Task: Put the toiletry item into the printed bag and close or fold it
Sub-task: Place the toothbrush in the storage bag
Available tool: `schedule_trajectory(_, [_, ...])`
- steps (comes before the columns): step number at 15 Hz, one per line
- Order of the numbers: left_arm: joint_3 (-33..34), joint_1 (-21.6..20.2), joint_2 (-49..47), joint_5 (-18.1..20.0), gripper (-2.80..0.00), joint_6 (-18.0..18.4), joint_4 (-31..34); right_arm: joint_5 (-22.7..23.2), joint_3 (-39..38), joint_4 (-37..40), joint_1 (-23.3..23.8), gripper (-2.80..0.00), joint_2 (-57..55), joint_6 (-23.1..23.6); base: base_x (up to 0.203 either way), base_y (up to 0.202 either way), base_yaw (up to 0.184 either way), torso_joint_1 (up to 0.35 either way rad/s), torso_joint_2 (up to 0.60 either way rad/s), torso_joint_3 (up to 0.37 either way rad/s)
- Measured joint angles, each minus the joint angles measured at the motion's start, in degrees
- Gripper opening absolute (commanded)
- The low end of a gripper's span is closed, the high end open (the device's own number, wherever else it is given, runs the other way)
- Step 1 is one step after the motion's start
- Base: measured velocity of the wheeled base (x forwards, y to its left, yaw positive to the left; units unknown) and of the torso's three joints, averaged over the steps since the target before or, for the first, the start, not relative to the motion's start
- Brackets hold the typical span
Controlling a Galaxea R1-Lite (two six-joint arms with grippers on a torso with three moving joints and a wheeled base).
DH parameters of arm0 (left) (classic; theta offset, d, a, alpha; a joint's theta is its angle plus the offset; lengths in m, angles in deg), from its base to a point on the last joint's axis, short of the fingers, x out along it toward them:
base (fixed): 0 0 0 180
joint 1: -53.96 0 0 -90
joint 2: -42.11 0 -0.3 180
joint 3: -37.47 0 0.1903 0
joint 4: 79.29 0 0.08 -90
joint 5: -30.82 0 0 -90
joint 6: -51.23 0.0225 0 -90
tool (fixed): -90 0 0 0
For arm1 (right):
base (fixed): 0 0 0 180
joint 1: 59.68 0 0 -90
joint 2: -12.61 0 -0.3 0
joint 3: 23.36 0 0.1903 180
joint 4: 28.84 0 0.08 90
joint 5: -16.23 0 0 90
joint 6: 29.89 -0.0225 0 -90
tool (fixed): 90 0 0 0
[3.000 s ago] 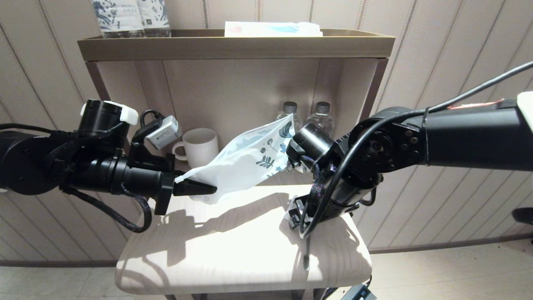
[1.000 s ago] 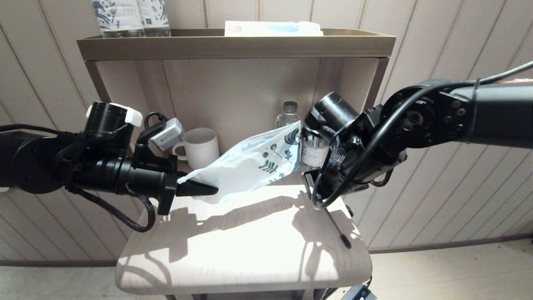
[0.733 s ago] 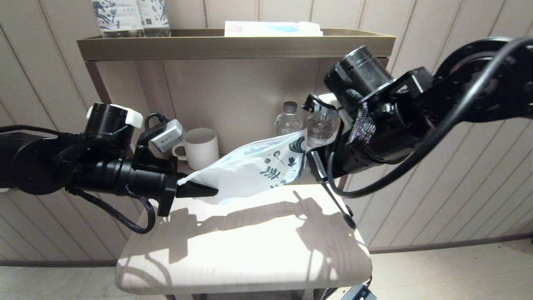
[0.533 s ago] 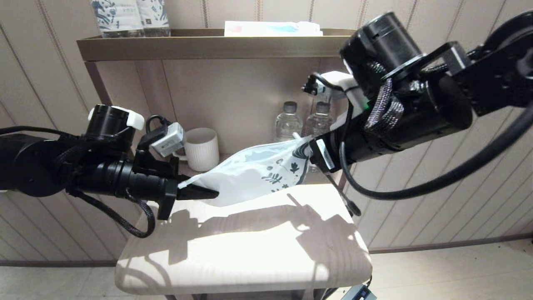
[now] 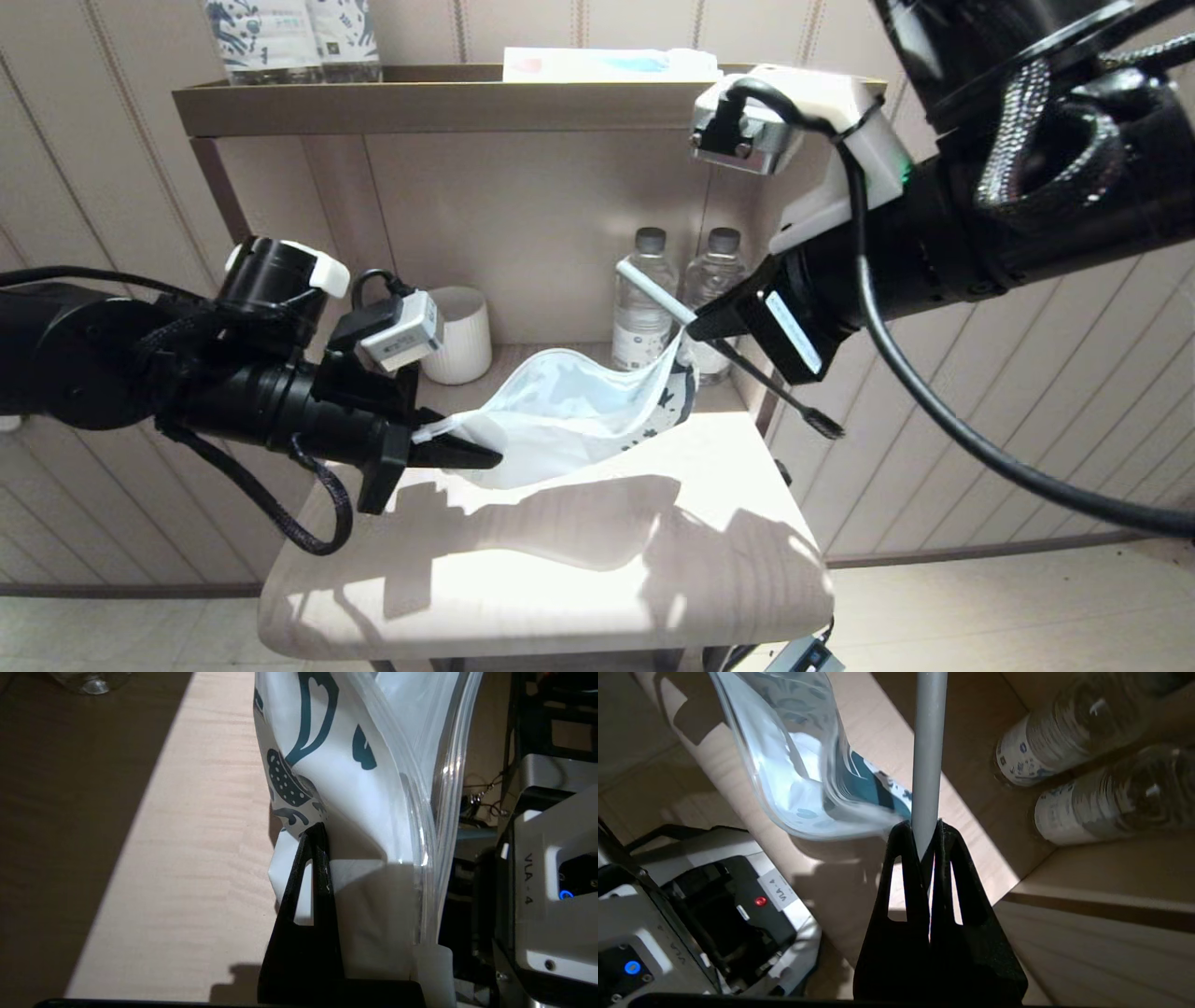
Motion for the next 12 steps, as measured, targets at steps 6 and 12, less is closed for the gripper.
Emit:
schedule_trajectory(6, [-6.98, 2.23, -1.04, -4.65, -2.80, 2.83, 9.18, 6.66, 1.23, 0.00, -0.47, -2.80, 2.33, 5.30, 0.000, 0.000, 0.000, 0.000, 0.00, 0.000])
schedule_trajectory(12, [-9.13, 6.24, -1.12, -10.18, -2.80, 3.52, 11.59, 6.80, 3.37, -6.89, -0.60, -2.80, 1.95, 1.63, 0.000, 0.000, 0.000, 0.000, 0.00, 0.000])
